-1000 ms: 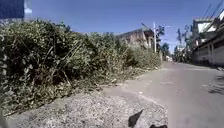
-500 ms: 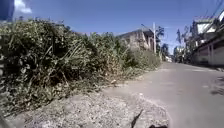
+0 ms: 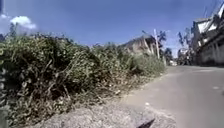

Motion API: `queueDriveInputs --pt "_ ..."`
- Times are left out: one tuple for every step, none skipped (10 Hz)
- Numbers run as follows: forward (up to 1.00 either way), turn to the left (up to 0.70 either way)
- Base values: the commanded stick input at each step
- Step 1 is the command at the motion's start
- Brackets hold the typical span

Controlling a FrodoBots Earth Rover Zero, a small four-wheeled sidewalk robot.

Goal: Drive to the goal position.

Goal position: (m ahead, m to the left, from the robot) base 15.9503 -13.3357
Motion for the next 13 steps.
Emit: queueDriveInputs --pt "0.6 -0.3" --pt "0.6 -0.3" --pt "0.6 -0.3" --pt "0.6 -0.3" --pt "0.6 -0.28" --pt "0.6 -0.16" --pt "0.6 -0.08" --pt "0.6 -0.04" --pt "0.6 -0.03" --pt "0.6 -0.02" --pt "0.6 -0.02" --pt "0.6 -0.02" --pt "0.6 -0.02"
